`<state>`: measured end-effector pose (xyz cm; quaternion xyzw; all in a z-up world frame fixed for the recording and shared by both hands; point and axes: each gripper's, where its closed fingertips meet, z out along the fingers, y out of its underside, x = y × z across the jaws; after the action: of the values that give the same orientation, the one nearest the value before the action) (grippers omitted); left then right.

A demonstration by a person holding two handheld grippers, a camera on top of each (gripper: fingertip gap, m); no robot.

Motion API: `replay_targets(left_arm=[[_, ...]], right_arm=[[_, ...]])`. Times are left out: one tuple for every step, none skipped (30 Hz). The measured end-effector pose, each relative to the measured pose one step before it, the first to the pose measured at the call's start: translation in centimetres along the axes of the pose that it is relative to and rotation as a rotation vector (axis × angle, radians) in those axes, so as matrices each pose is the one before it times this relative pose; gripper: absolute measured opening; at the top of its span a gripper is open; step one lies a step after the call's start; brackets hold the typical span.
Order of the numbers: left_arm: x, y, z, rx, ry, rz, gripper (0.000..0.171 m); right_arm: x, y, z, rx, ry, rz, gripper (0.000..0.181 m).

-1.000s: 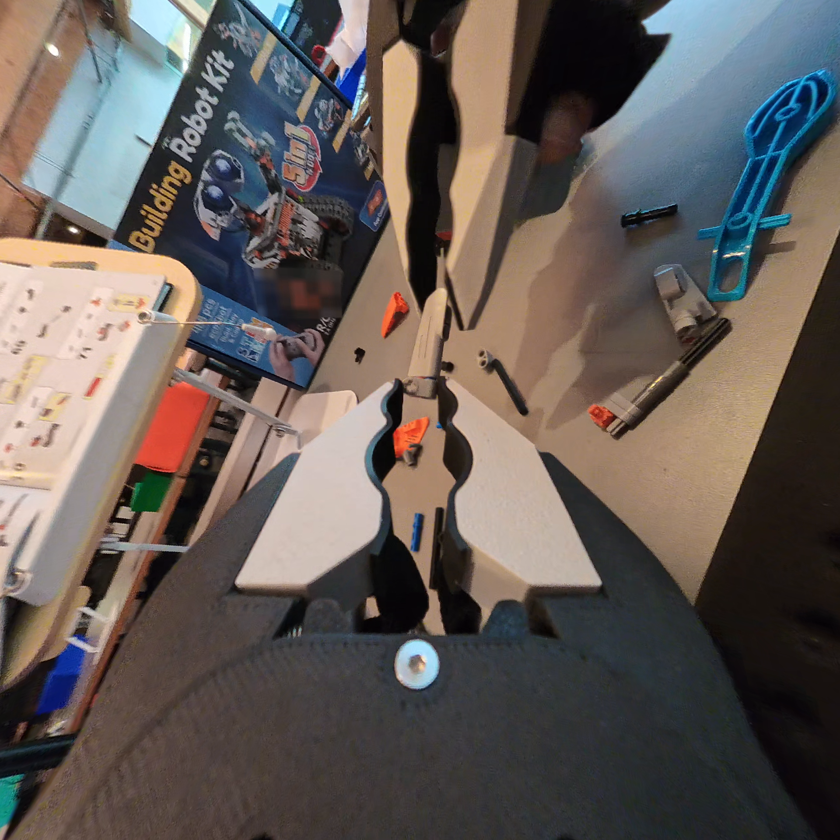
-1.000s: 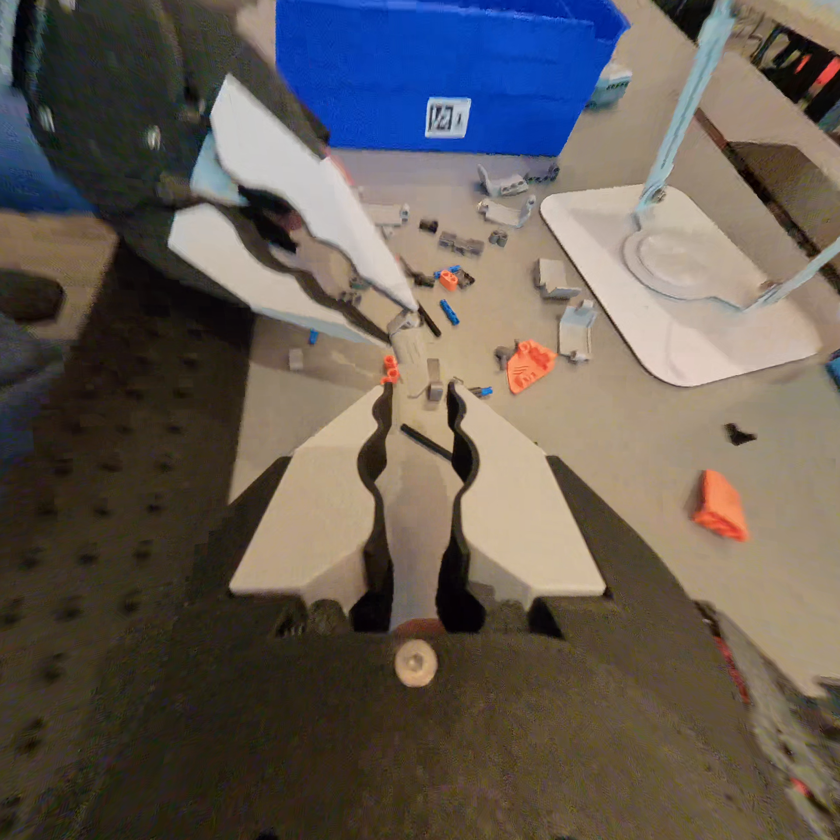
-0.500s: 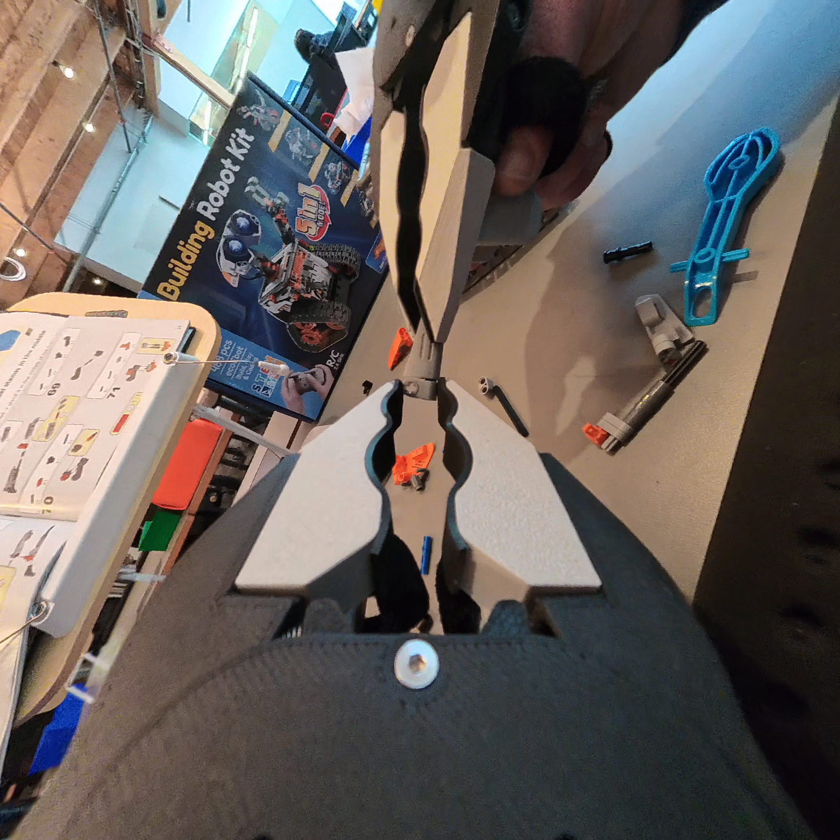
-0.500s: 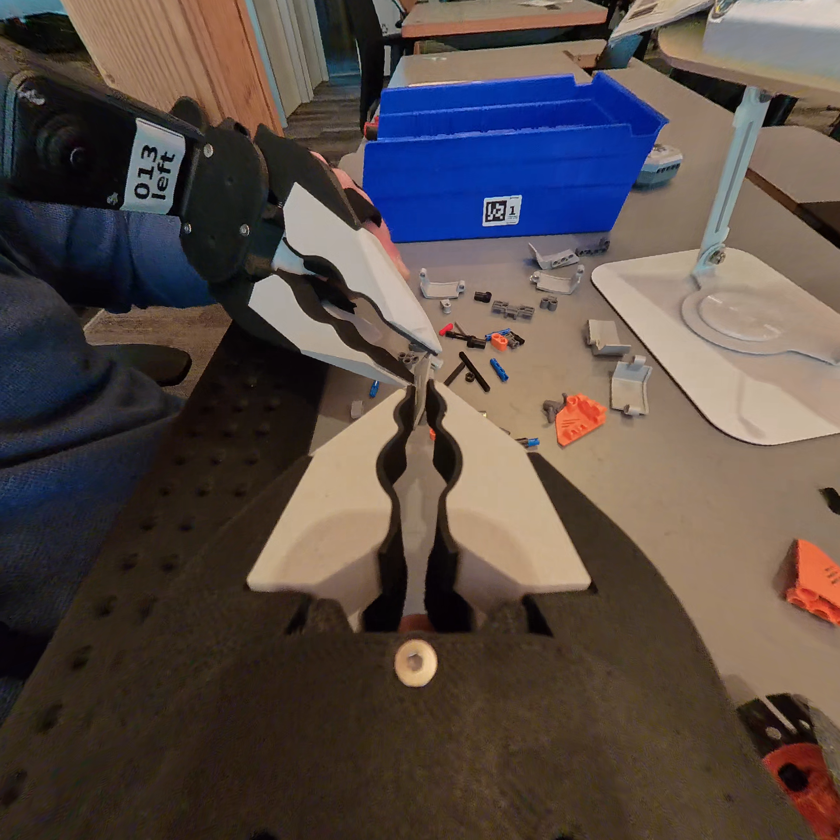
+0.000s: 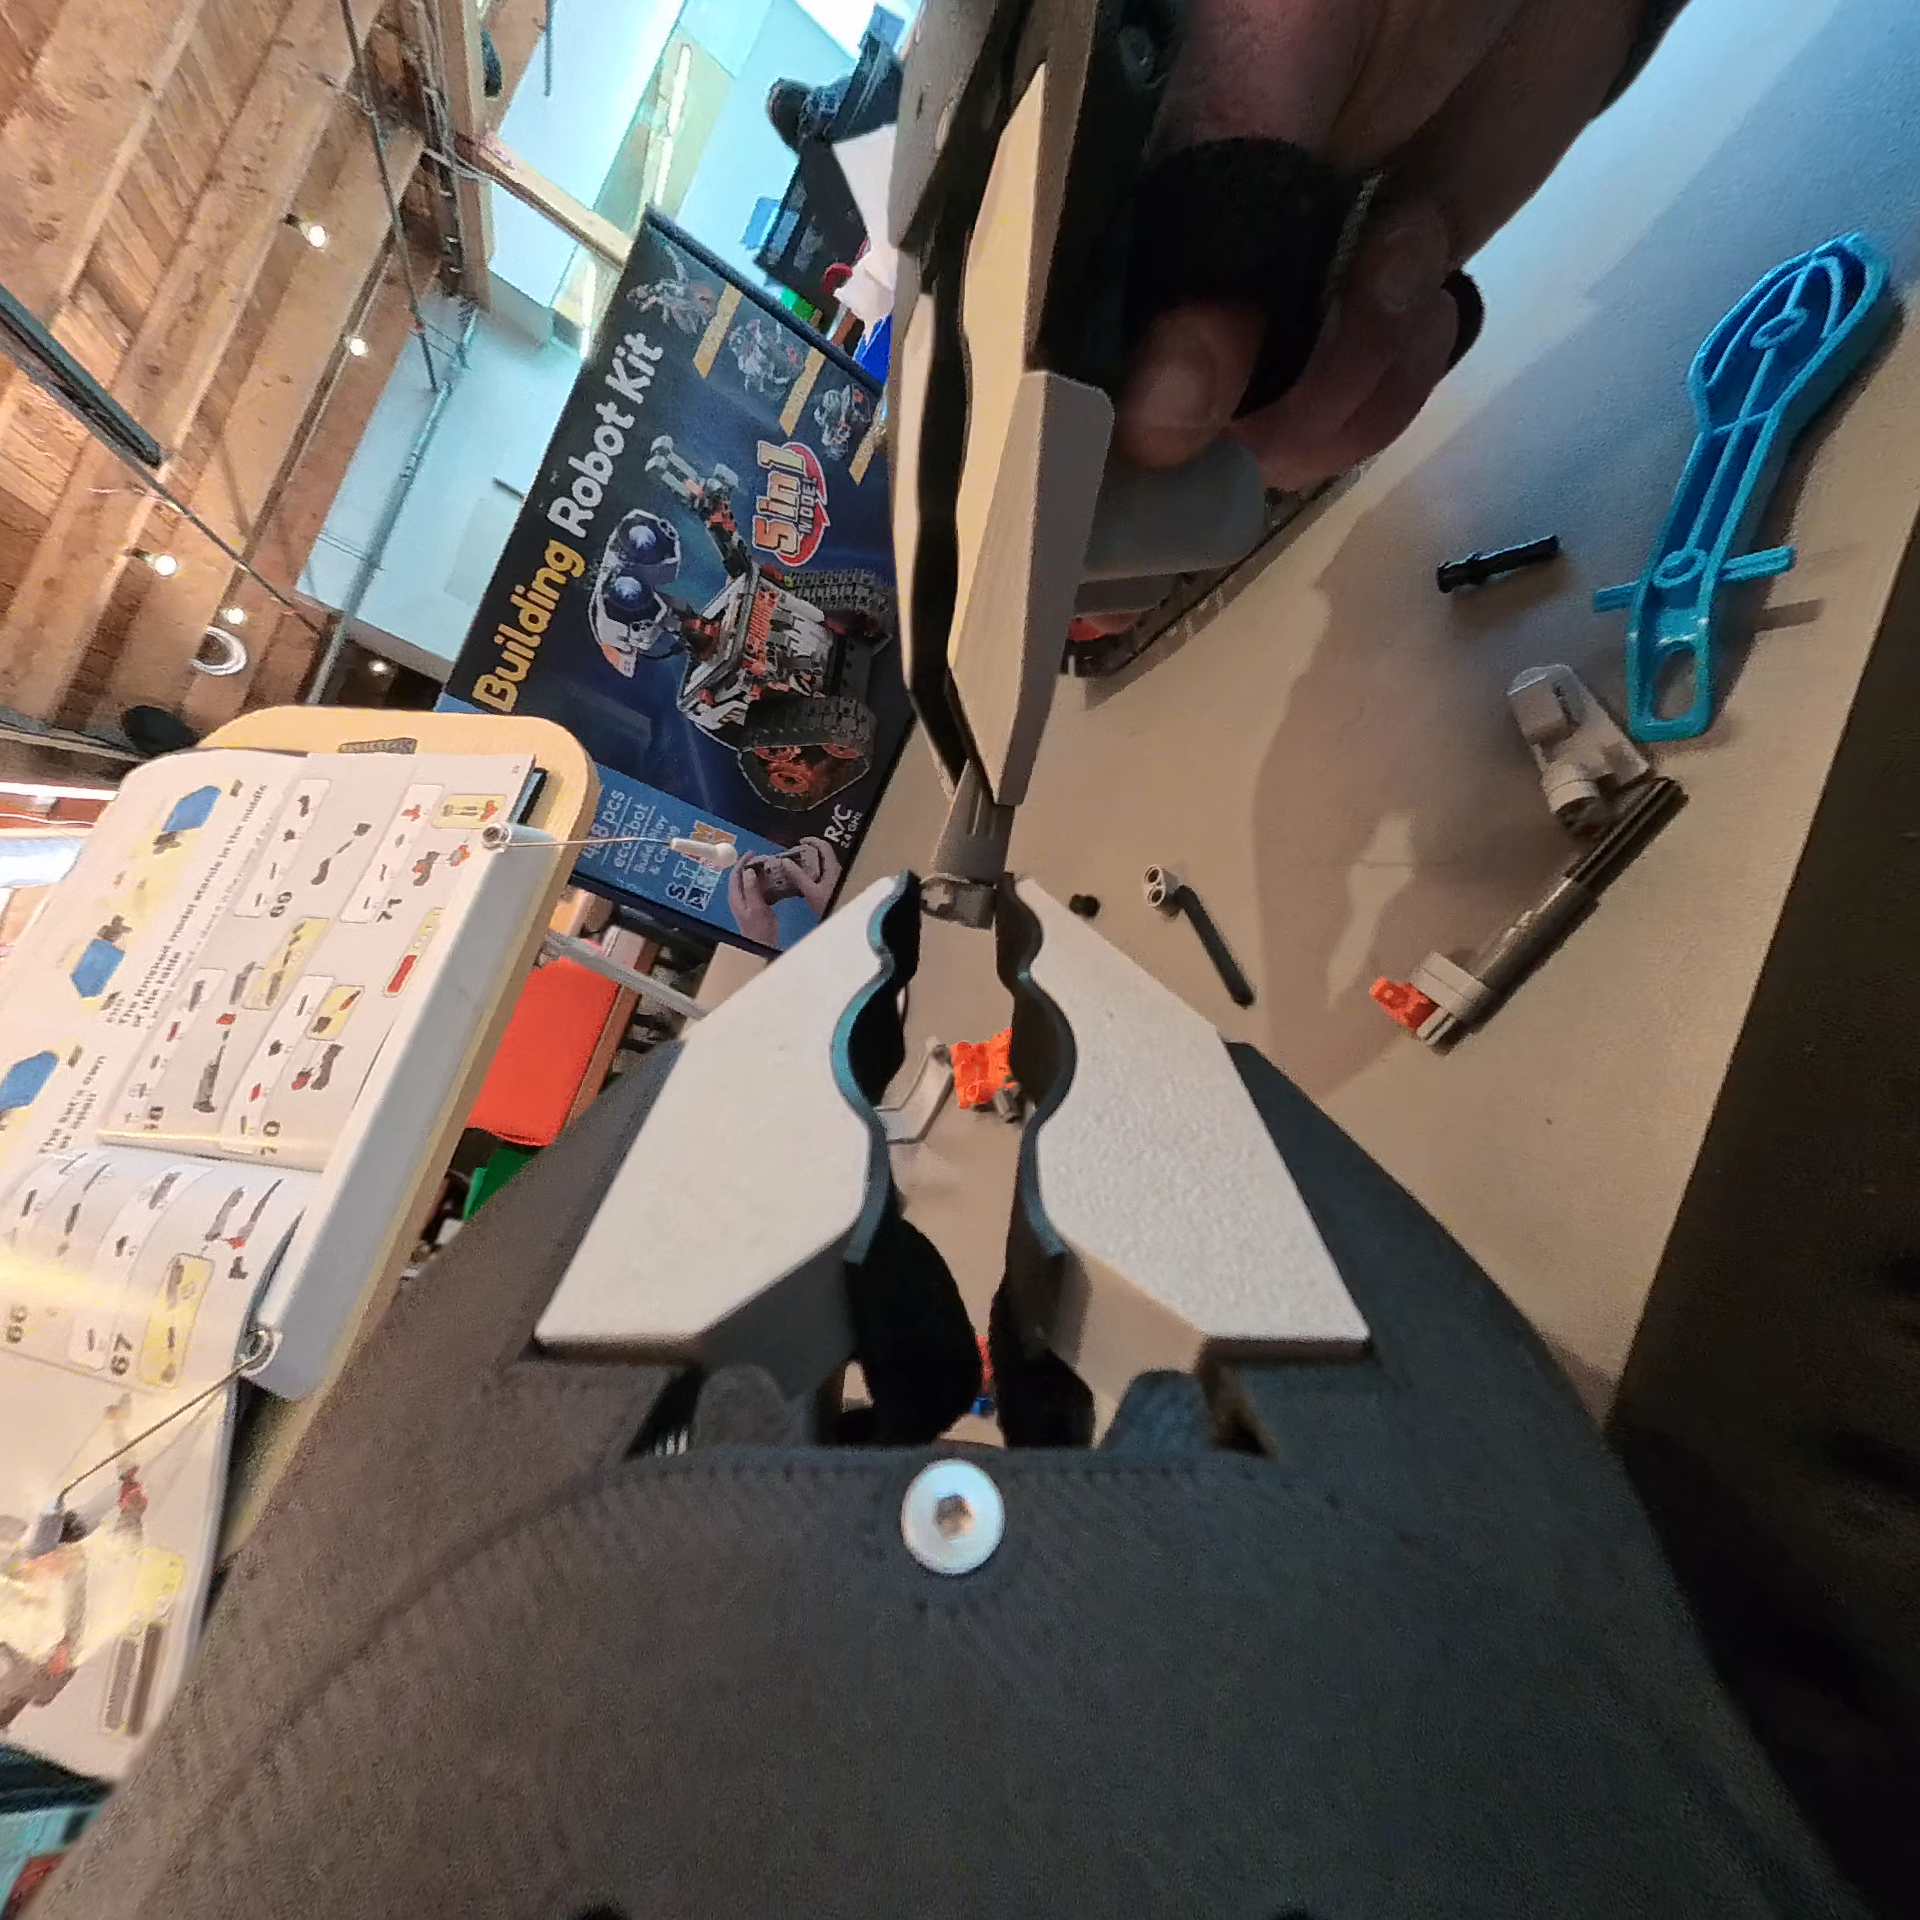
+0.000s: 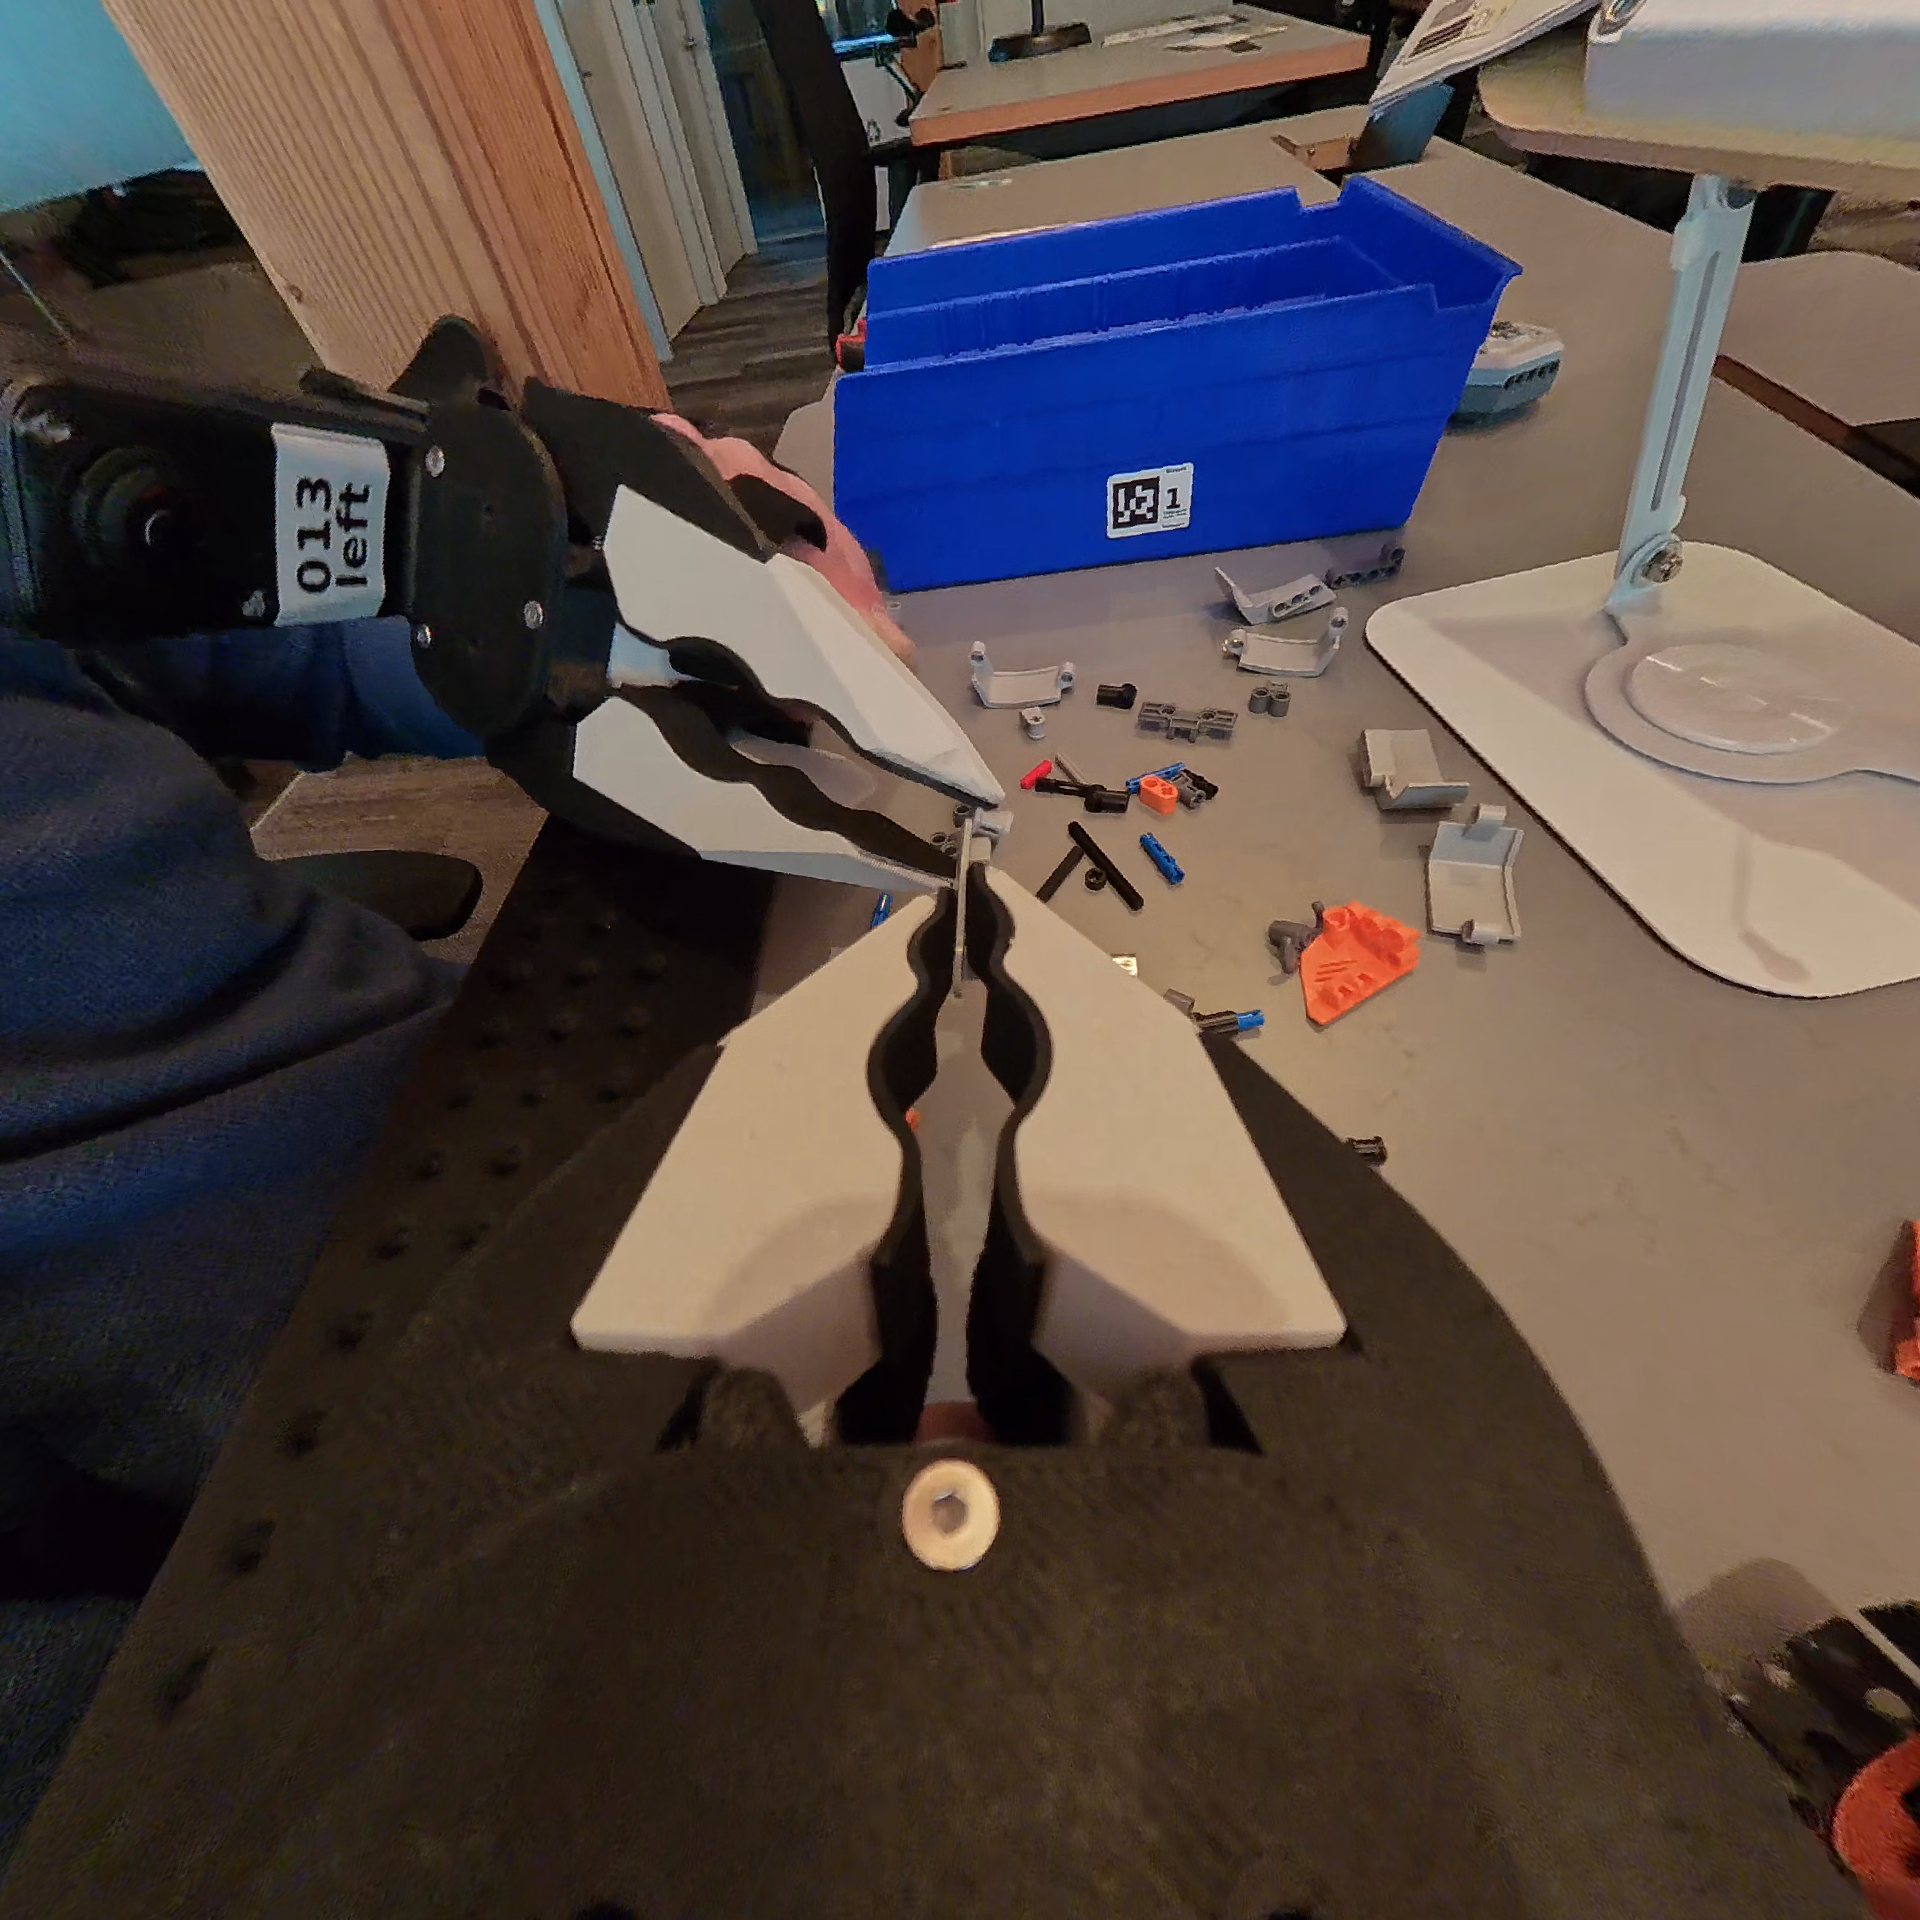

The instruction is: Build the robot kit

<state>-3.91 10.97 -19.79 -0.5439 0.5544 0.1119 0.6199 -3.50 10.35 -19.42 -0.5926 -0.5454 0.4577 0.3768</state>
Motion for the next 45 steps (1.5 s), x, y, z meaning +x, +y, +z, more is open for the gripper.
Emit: replay_targets(left_arm=[[0.019, 0.082, 0.064, -0.00615, -0.0027, 0.0026, 0.011], [0.081, 0.081, 0.039, -0.00116, 0.0051, -0.0005, 0.011], [-0.06, -0.053, -0.044, 0.00536, -0.0033, 0.0028, 0.011], [-0.233, -0.176, -0.094, 0.0076, -0.0079, -0.0023, 0.011], [-0.281, -0.121, -0.02, 0.00483, -0.0049, -0.0084, 0.012], [-0.285, -0.107, -0.036, 0.00916, -0.0035, -0.0076, 0.012], [-0.325, -0.193, -0.116, 0.01603, -0.0072, -0.0083, 0.012], [-0.113, -0.143, -0.05, 0.0054, 0.0046, -0.0207, 0.012], [-0.098, -0.084, -0.033, 0.00146, 0.0001, -0.0103, 0.012], [-0.078, -0.012, -0.021, -0.00047, -0.0054, 0.0029, 0.012], [-0.012, 0.021, 0.009, -0.00379, -0.0014, -0.0024, 0.013], [0.007, -0.035, -0.031, -0.00005, 0.0005, -0.0026, 0.013], [-0.114, -0.021, -0.067, 0.00035, -0.0053, 0.0023, 0.013], [-0.127, 0.117, -0.031, -0.00598, -0.0026, -0.002, 0.013], [-0.056, 0.159, -0.01, -0.00687, 0.0035, -0.0112, 0.013], [-0.078, 0.095, -0.026, -0.00125, 0.0042, -0.0125, 0.013], [-0.091, 0.123, -0.019, -0.0054, 0.0041, -0.011, 0.012], [-0.118, 0.119, -0.015, -0.00773, 0.0025, -0.0089, 0.013], [-0.093, -0.05, -0.065, 0.00111, 0.0026, -0.0052, 0.013], [0.053, -0.076, -0.055, 0.00064, 0.0106, -0.0067, 0.013], [0.206, 0.071, 0.031, -0.01051, 0.0183, -0.007, 0.013], [0.176, 0.029, 0.048, -0.00744, 0.0141, -0.0036, 0.013], [0.124, -0.172, -0.025, 0.00524, 0.007, 0.0016, 0.013], [0.107, -0.179, -0.026, 0.00299, 0.0048, 0.0019, 0.013], [0.087, -0.094, -0.002, -0.00405, 0.0054, -0.0014, 0.013], [0.124, -0.133, -0.006, -0.00052, 0.0087, -0.0022, 0.013], [0.084, -0.282, -0.073, 0.01107, 0.0039, -0.0006, 0.013], [0.067, -0.207, -0.043, 0.00628, 0.0031, 0.0001, 0.013], [0.098, -0.052, -0.011, -0.00372, 0.0055, 0.0038, 0.013], [0.068, -0.032, 0.009, -0.00368, 0.0013, 0.0076, 0.013], [0.07, -0.098, -0.023, 0.00324, 0.0004, 0.0056, 0.013], [0.108, -0.039, 0.005, 0.00099, 0.0045, -0.0013, 0.013], [0.049, -0.052, -0.039, 0.00331, 0.0026, -0.0038, 0.013], [-0.009, -0.07, -0.055, 0.00469, 0.0005, -0.0047, 0.013], [-0.014, -0.067, -0.065, 0.00473, 0.0016, -0.0057, 0.013], [0.043, -0.017, -0.016, 0.00178, 0.0051, -0.0056, 0.013], [0.037, 0.002, -0.006, -0.00009, 0.004, -0.0032, 0.013], [0.006, 0.008, 0.004, -0.00085, -0.0003, 0.0024, 0.013], [0.033, 0.028, 0.012, -0.00208, 0.0013, 0.0026, 0.013], [0.065, 0.042, -0.001, -0.00326, 0.0046, 0.0011, 0.013], [0.03, -0.014, -0.014, -0.00042, 0.0029, 0.0027, 0.013], [0.051, -0.057, -0.046, 0.00174, 0.0041, 0.0022, 0.013], [0.047, -0.012, -0.012, -0.00247, 0.0034, 0.0019, 0.013], [0.007, -0.05, -0.018, -0.0013, -0.0007, 0.005, 0.013], [-0.005, -0.06, -0.008, -0.00018, -0.0017, 0.0055, 0.013]], right_arm=[[0.05, 0.065, 0.047, -0.0022, 0.0006, 0.0037, 0.0], [0.007, 0.025, -0.006, -0.0011, -0.0038, 0.0031, 0.0], [-0.045, -0.174, -0.09, 0.0081, -0.0067, 0.0037, 0.0], [-0.05, -0.311, -0.121, 0.0128, -0.0046, 0.0037, 0.0], [-0.02, -0.343, -0.108, 0.0126, -0.0009, 0.0032, 0.0], [-0.04, -0.369, -0.087, 0.0171, -0.0038, 0.0051, 0.0], [-0.067, -0.398, -0.107, 0.0206, -0.0066, 0.0092, 0.0], [0.007, -0.283, -0.073, 0.0127, -0.0006, 0.004, 0.0], [0.007, -0.176, -0.029, 0.0049, 0.0037, -0.0054, 0.0], [-0.049, -0.136, -0.013, -0.0006, 0.0015, -0.0063, 0.0], [-0.082, -0.094, 0.0, -0.0043, -0.0002, -0.0048, 0.001], [-0.059, -0.062, -0.01, -0.0039, 0.0017, -0.0077, 0.002], [0.007, -0.074, -0.036, -0.0045, 0.0106, -0.0185, 0.006], [0.085, -0.058, -0.084, -0.0074, 0.0216, -0.0335, 0.008], [0.114, -0.101, -0.148, -0.0088, 0.0261, -0.0415, 0.008], [0.159, -0.096, -0.179, -0.0134, 0.0305, -0.0515, 0.009], [0.277, 0.046, -0.173, -0.027, 0.0447, -0.0759, 0.012], [0.291, 0.12, -0.155, -0.0364, 0.0517, -0.0961, 0.013], [0.073, 0.125, -0.088, -0.0392, 0.0394, -0.0936, 0.014], [-0.109, 0.085, -0.008, -0.0371, 0.0261, -0.0794, 0.015], [-0.229, -0.079, 0.049, -0.0245, 0.0173, -0.0645, 0.015], [-0.306, -0.11, 0.088, -0.0191, 0.0085, -0.0491, 0.019], [-0.346, 0.054, 0.13, -0.0274, 0.0016, -0.0423, 0.022], [-0.375, 0.143, 0.15, -0.0299, -0.0021, -0.0438, 0.023], [-0.291, 0.056, 0.128, -0.0215, 0.0013, -0.0359, 0.023], [-0.121, 0.02, 0.117, -0.0174, 0.0089, -0.0274, 0.023], [-0.079, 0.138, 0.124, -0.0224, 0.0103, -0.026, 0.023], [-0.152, 0.177, 0.126, -0.0219, 0.0039, -0.0253, 0.022], [-0.089, 0.096, 0.099, -0.0137, 0.0063, -0.0181, 0.02], [0.092, 0.096, 0.049, -0.0096, 0.0127, -0.0067, 0.017], [0.097, -0.018, -0.037, -0.0002, 0.0104, -0.0057, 0.01], [-0.048, -0.088, -0.073, 0.0049, 0.0009, -0.0086, 0.009], [-0.044, 0.007, -0.049, -0.0012, 0.0, -0.0051, 0.009], [-0.01, -0.029, -0.042, 0.0013, 0.0026, -0.006, 0.009], [-0.024, -0.063, -0.057, 0.0041, 0.0009, -0.0057, 0.008], [-0.057, -0.046, -0.031, 0.002, -0.0019, -0.0041, 0.008], [-0.029, 0.007, -0.002, -0.0005, -0.0012, -0.0023, 0.008], [-0.014, 0.002, 0.021, 0.0019, -0.001, 0.002, 0.008], [-0.02, 0.006, 0.014, 0.0021, -0.0009, 0.0029, 0.009], [0.035, 0.052, 0.023, -0.0017, 0.0035, -0.0017, 0.009], [0.068, 0.073, 0.006, -0.0037, 0.0058, -0.0048, 0.011], [-0.007, 0.048, -0.004, -0.0039, 0.0004, -0.007, 0.013], [-0.065, 0.061, 0.015, -0.0059, -0.001, -0.0123, 0.012], [-0.047, 0.137, 0.049, -0.0129, 0.0043, -0.0206, 0.011], [-0.054, 0.131, 0.042, -0.0127, 0.0055, -0.0231, 0.009]])
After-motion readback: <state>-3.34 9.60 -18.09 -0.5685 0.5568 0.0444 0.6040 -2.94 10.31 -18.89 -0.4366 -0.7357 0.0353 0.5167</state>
